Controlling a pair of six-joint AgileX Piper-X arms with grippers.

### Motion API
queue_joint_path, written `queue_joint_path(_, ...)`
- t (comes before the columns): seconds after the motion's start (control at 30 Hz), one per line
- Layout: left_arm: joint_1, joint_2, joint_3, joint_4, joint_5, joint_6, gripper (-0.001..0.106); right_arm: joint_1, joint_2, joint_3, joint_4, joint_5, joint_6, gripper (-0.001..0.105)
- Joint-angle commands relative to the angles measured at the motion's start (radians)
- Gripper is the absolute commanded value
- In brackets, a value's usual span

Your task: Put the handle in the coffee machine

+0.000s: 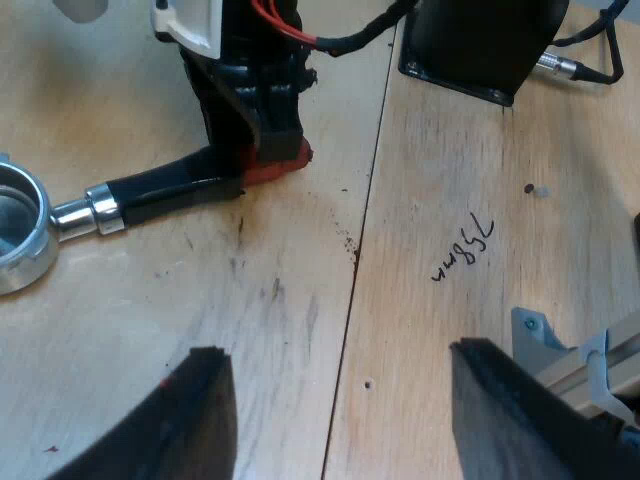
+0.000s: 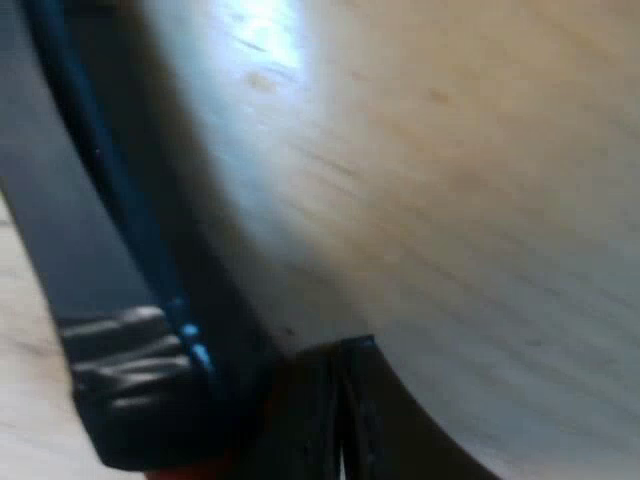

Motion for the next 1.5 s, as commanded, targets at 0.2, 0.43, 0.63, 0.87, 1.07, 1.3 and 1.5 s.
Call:
queue_joint_path(0.2,0.057,0.001,-0.006,0.001,0.004,0.0,0.051,0.108,0.001,0.004,-0.017,-0.024,0.027,0.0)
queue_joint_path(0.43,0.181,0.001,-0.006,0.002,0.004,0.0,0.051,0.213,0.001,0.004,-0.155,-0.024,0.125,0.0)
queue_joint_path(0.63,0.252,0.001,-0.006,0.002,0.004,0.0,0.051,0.256,0.009,0.004,-0.321,-0.021,0.202,0.0)
queue_joint_path(0.87,0.256,0.001,-0.006,0.002,0.004,0.0,0.051,0.296,0.091,0.004,-0.441,-0.036,0.274,0.0)
queue_joint_path(1.07,0.256,0.001,-0.006,0.002,0.004,0.0,0.051,0.336,0.15,0.004,-0.633,-0.04,0.374,0.0)
queue_joint_path(1.3,0.256,0.001,-0.006,0.002,0.004,0.0,0.051,0.337,0.169,0.004,-0.798,0.038,0.409,0.0)
queue_joint_path(1.5,0.256,0.001,-0.006,0.002,0.004,0.0,0.051,0.346,0.16,0.004,-0.783,0.041,0.407,0.0)
